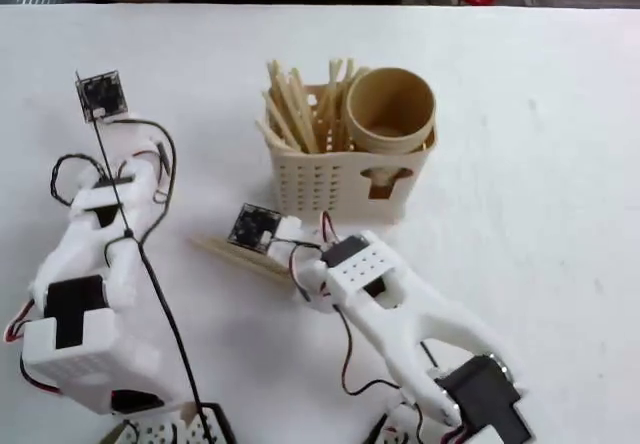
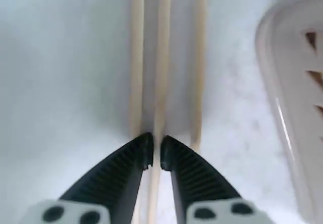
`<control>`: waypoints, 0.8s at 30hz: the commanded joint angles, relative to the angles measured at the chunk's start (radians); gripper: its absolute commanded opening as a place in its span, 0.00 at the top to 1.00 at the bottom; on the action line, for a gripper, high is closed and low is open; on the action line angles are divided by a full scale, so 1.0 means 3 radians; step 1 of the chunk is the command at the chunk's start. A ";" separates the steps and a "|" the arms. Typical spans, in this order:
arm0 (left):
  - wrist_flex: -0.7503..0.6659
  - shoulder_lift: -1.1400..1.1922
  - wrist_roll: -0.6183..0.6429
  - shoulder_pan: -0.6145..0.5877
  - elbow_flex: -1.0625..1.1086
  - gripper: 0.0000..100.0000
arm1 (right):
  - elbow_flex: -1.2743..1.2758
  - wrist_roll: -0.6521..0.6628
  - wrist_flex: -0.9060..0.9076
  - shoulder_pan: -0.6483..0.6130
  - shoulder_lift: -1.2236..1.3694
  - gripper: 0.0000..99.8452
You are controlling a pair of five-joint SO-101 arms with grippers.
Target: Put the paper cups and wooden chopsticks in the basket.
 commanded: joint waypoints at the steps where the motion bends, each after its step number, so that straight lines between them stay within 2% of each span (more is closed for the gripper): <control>1: -0.0061 -0.0013 -0.0041 0.0038 -0.0138 0.95 | 0.0010 0.0005 0.0074 0.0038 -0.0381 0.98; 12: -0.0061 -0.0013 -0.0041 0.0038 -0.0148 0.95 | 0.0527 -0.0307 0.0176 0.0038 -0.2192 0.98; 20: -0.0066 -0.0008 -0.0041 0.0038 -0.0148 0.95 | 0.0517 -0.0588 0.0217 0.0018 -0.3818 0.98; 24: -0.0066 -0.0008 -0.0041 0.0038 -0.0153 0.95 | 0.0389 -0.0609 0.0197 0.0018 -0.4191 0.98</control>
